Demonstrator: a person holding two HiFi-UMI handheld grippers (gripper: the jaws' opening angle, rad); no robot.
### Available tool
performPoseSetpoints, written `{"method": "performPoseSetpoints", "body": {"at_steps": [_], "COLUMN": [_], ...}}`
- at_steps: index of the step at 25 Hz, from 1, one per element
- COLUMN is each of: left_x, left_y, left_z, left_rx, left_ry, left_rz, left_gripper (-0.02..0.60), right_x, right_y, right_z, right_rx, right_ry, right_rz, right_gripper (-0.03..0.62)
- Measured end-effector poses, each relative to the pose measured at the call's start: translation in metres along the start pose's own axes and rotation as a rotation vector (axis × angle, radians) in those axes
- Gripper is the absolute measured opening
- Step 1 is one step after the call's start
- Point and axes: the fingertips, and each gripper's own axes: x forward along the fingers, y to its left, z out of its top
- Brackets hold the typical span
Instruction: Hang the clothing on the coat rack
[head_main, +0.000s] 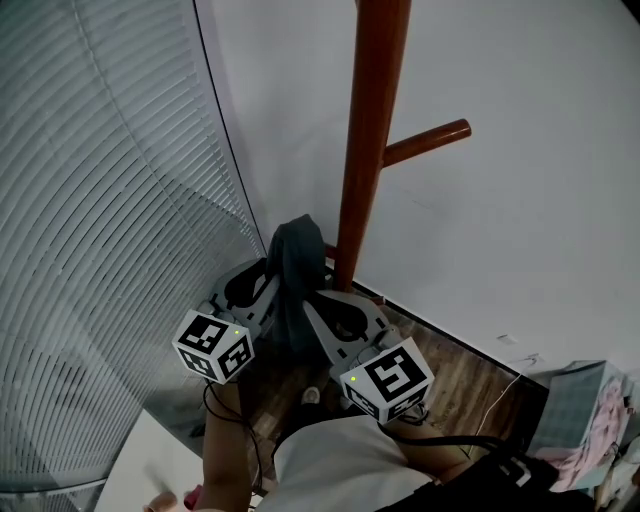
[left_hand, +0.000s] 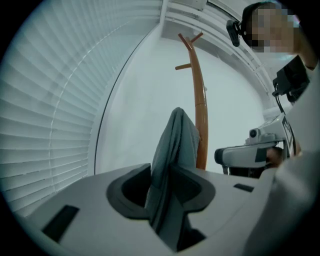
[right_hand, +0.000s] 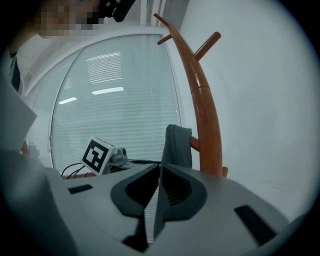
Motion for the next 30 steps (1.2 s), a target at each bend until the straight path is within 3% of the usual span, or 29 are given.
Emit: {"method": "performPoseSetpoints", "body": {"at_steps": [10, 15, 19, 23, 30], "left_x": [-0.013, -0.023, -0.031, -0.036, -0.037], "left_y": [0.006, 0.006, 0.003, -0.003, -0.008], "left_z": [0.009, 0.024, 0.036, 0.046, 0.045], "left_rx": [0.020, 0.064, 0.126, 0.172, 0.180], "left_ry": [-0.032, -0.094, -0.137, -0.149, -0.142], "left_rz": [0.057, 0.103, 0.139, 0.147, 0.136], "left_gripper": [0.121, 0.119, 0.027, 0.012, 0.012], "right_x": [0.002, 0.001, 0.000, -0.001, 0.003], "right_y": [0.000, -0.002, -0.001, -0.001, 0.001], "right_z": [-0.001, 0.003, 0.006, 0.011, 0.009], "right_rx": [0.010, 0.006, -0.005, -0.015, -0.048], "right_ry": [-0.006, -0.026, -0.040, -0.050, -0.036], "right_rz": [0.011, 0.007, 0.011, 0.014, 0.036], "right_gripper": [0.032, 0.032, 0.031, 0.024, 0.020]}}
